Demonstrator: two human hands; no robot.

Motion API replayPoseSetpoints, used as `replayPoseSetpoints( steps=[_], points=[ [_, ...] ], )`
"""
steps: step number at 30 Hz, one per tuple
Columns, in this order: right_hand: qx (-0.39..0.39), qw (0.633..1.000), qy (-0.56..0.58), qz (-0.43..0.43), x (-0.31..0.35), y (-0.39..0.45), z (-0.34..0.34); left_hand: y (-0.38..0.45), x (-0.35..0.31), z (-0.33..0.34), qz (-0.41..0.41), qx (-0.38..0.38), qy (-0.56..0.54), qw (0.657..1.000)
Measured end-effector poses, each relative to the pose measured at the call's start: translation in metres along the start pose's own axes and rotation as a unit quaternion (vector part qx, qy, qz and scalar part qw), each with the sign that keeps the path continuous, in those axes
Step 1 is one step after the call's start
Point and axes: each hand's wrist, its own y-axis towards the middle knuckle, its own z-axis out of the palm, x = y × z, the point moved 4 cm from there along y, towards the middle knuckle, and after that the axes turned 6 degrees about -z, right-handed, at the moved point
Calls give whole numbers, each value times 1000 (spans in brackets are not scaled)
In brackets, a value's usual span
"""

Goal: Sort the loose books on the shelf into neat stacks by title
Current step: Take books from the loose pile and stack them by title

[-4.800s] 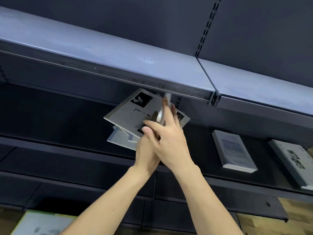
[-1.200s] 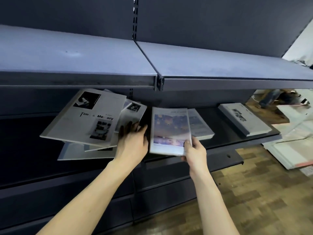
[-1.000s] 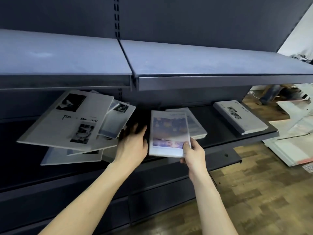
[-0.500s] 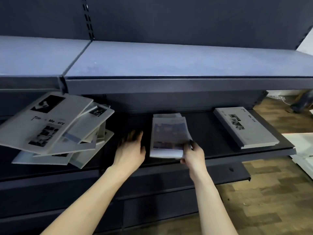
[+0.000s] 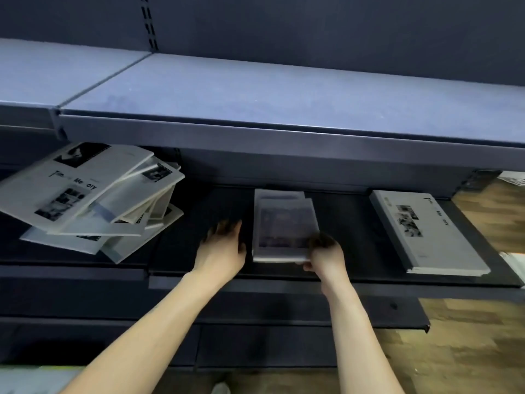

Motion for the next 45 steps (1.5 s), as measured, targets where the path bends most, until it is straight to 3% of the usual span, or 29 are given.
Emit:
replayPoseSetpoints(
  steps=[5,15,22,27,33,45],
  points=[
    [29,998,-42,-20,3,15,2,11,-4,9,-11,15,-4,1000],
    [1,972,-189,-137,1,28,12,34,-9,11,-23,34,-14,999],
    [-60,954,-220,-194,-5,29,28,45,-9,11,-20,44,-8,999],
    [-106,914,-347,-179,-9,29,33,48,-7,11,-21,50,-5,999],
    [-97,938,-301,-141,-11,27,31,47,-6,10,-29,55,-5,998],
    [-122,933,-301,-158,-7,16,28,31,-4,7,-36,63,-5,997]
  ],
)
